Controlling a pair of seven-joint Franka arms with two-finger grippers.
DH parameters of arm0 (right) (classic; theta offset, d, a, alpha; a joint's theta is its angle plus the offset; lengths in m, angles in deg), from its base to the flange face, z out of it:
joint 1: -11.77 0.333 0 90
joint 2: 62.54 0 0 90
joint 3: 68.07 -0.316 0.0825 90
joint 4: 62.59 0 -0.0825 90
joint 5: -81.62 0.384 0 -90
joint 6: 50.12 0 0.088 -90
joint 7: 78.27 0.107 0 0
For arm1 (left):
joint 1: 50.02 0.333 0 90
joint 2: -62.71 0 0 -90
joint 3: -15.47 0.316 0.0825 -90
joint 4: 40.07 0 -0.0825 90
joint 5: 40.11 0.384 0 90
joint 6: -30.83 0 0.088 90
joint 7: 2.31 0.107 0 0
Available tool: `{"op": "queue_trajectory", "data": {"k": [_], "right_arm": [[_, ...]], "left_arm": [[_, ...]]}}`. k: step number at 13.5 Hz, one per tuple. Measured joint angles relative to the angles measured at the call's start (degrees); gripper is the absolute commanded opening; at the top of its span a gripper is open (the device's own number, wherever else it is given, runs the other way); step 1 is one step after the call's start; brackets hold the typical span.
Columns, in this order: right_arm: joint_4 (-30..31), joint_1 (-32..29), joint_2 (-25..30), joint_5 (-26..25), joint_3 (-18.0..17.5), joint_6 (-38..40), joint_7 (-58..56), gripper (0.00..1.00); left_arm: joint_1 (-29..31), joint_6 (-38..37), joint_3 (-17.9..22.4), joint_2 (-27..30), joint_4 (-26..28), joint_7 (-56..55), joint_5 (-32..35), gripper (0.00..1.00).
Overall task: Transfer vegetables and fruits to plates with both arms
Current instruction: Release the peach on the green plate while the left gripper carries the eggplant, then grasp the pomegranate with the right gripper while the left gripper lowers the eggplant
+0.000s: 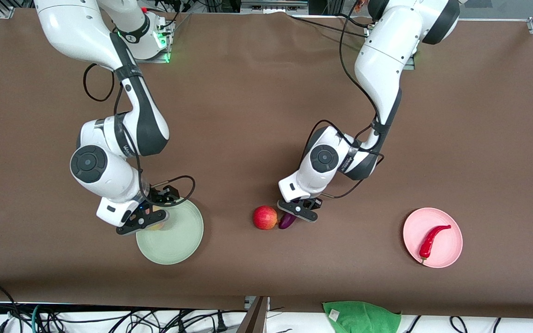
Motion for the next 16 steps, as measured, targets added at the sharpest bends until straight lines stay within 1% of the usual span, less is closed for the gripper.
{"op": "queue_trajectory", "data": {"k": [1, 2, 4, 6, 8, 9, 10, 12, 14, 16], "right_arm": [[0.0, 0.1, -0.1, 1.7, -1.1, -1.0, 0.8, 0.99], [-0.2, 0.4, -0.4, 3.0, -2.9, -3.8, 2.6, 0.99], [-0.7, 2.9, -2.5, 3.4, -6.0, -12.3, 9.1, 0.99], [-1.7, 7.7, -6.8, 3.4, -6.5, -21.5, 16.0, 0.99], [-3.9, 11.0, -12.3, 3.4, -6.5, -30.8, 19.6, 0.99], [-5.4, 11.6, -15.0, 3.4, -6.5, -34.5, 20.1, 0.99], [-7.1, 11.8, -17.4, 3.4, -6.5, -37.1, 20.1, 0.99], [-10.5, 11.7, -20.5, 3.4, -6.4, -38.5, 20.1, 0.99], [-12.2, 11.8, -21.8, 3.4, -6.5, -38.8, 20.1, 0.99], [-12.5, 12.7, -23.0, 3.4, -6.5, -41.2, 20.1, 0.99]], "left_arm": [[1.3, -1.8, 0.1, 0.6, -0.5, 1.2, 0.0, 0.00], [3.0, -4.9, 0.2, 1.2, -1.5, 3.9, 0.0, 0.00], [7.3, -12.2, 0.3, 2.1, -5.9, 10.7, 0.0, 0.00], [12.2, -16.8, 0.3, 3.0, -9.2, 16.9, 0.0, 0.00], [16.4, -17.8, 0.4, 3.3, -10.1, 22.3, 0.0, 0.00], [18.4, -17.9, 0.5, 3.3, -10.2, 25.9, 0.0, 0.00], [20.5, -17.9, 0.5, 3.3, -10.2, 29.6, 0.0, 0.00], [24.3, -17.9, 0.5, 3.2, -10.2, 35.9, 0.0, 0.00], [27.2, -17.8, 0.5, 3.1, -10.2, 40.5, 0.0, 0.00], [30.1, -17.8, 0.4, 3.0, -10.1, 43.5, 0.0, 0.00]]}}
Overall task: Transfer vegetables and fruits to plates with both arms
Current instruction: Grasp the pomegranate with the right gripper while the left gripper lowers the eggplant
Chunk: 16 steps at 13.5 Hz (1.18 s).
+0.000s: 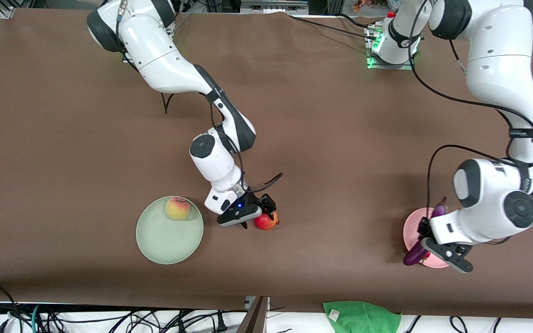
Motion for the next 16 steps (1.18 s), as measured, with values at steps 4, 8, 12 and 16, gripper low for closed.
{"op": "queue_trajectory", "data": {"k": [4, 8, 12, 16], "right_arm": [[0.0, 1.1, -1.7, 0.0, 0.0, -1.8, 0.0, 0.99], [0.5, 1.0, -2.6, 0.0, 0.2, -4.1, 0.0, 0.72], [0.4, 1.0, -2.6, 0.0, 0.2, -4.3, 0.0, 0.08], [-0.2, 0.8, -1.0, 0.0, 0.9, 2.2, 0.0, 0.01]], "left_arm": [[2.8, 0.1, -0.2, -0.8, 0.5, 1.0, -2.1, 0.00], [3.4, 3.5, -0.3, -2.6, 1.9, 1.0, -3.4, 0.00], [3.4, 6.6, -0.5, -3.6, 3.5, 0.9, -3.5, 0.19], [3.4, 6.7, -0.6, -3.6, 3.6, 0.9, -3.5, 0.85]]}}
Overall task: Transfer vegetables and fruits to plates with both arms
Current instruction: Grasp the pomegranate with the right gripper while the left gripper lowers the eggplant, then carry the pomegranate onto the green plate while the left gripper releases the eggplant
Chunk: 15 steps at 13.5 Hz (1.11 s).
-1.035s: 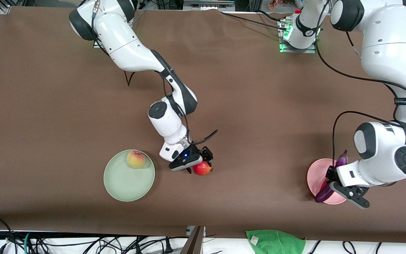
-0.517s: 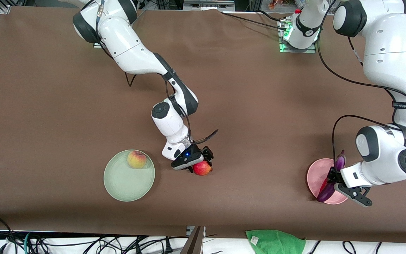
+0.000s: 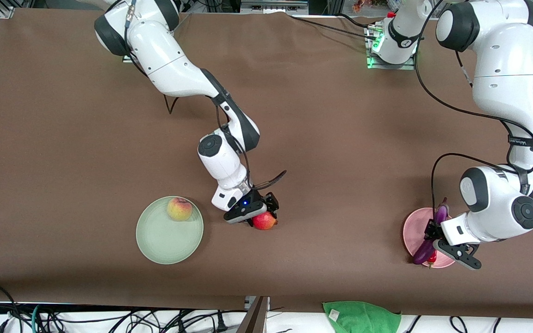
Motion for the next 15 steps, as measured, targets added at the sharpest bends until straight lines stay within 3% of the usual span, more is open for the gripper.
{"op": "queue_trajectory", "data": {"k": [1, 4, 7, 12, 13, 15], "right_arm": [[-0.2, -0.1, 1.3, 0.0, 0.7, 3.7, 0.0, 0.01], [-0.8, -2.3, 7.2, 0.0, 2.4, 18.3, -0.7, 0.03], [-0.8, -8.2, 12.5, 0.0, 2.7, 29.2, -9.1, 0.10], [-0.7, -18.7, 13.8, 0.1, 2.6, 35.4, -32.2, 0.19], [-0.7, -19.9, 13.8, 0.2, 2.5, 35.5, -34.3, 0.28], [-0.7, -21.0, 13.8, 0.2, 2.5, 35.7, -36.1, 0.66]], "left_arm": [[0.0, 0.0, 0.0, 0.0, 0.0, 0.0, 0.0, 1.00], [0.0, 0.2, -0.2, 0.0, 0.0, 0.0, 0.0, 1.00], [0.0, 0.5, -0.2, 0.0, -0.2, 0.0, 0.0, 1.00], [0.0, 0.3, -0.6, 0.5, -0.8, 0.0, 0.0, 1.00], [-0.1, -0.4, -0.8, 0.8, -0.9, -0.1, 0.0, 1.00], [-0.1, -3.0, -1.2, 1.5, -1.1, -0.4, 0.0, 1.00]]}}
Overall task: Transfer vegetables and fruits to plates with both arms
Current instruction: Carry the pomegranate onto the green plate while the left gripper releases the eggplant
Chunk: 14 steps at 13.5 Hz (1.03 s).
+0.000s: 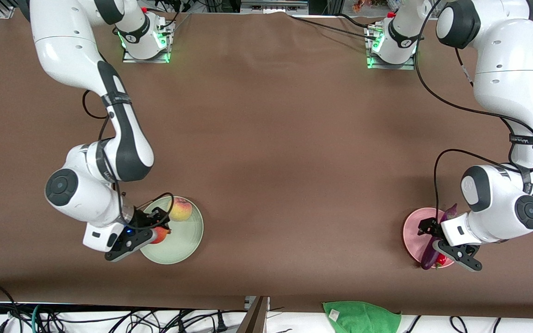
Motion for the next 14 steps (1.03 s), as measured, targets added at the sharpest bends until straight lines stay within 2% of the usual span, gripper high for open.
{"op": "queue_trajectory", "data": {"k": [1, 2, 6, 14], "right_arm": [[0.0, 0.0, 0.0, 0.0, -0.1, 0.0, -0.1, 0.78], [0.0, 0.1, 0.0, 0.0, -0.3, 0.0, -0.1, 0.86], [0.0, 0.1, 0.0, 0.0, -0.4, 0.6, -0.2, 0.98], [0.0, 0.0, 0.1, 0.0, -0.4, 1.0, -0.3, 0.98]], "left_arm": [[0.0, -2.0, -0.3, 0.8, -0.1, -0.3, 0.0, 1.00], [0.0, -4.5, -0.7, 1.8, -0.3, -1.2, -0.1, 1.00], [-0.1, -13.1, -1.1, 7.0, -0.7, -7.5, -0.1, 1.00], [0.0, -31.1, -1.1, 17.2, -0.9, -21.4, 0.0, 1.00]]}}
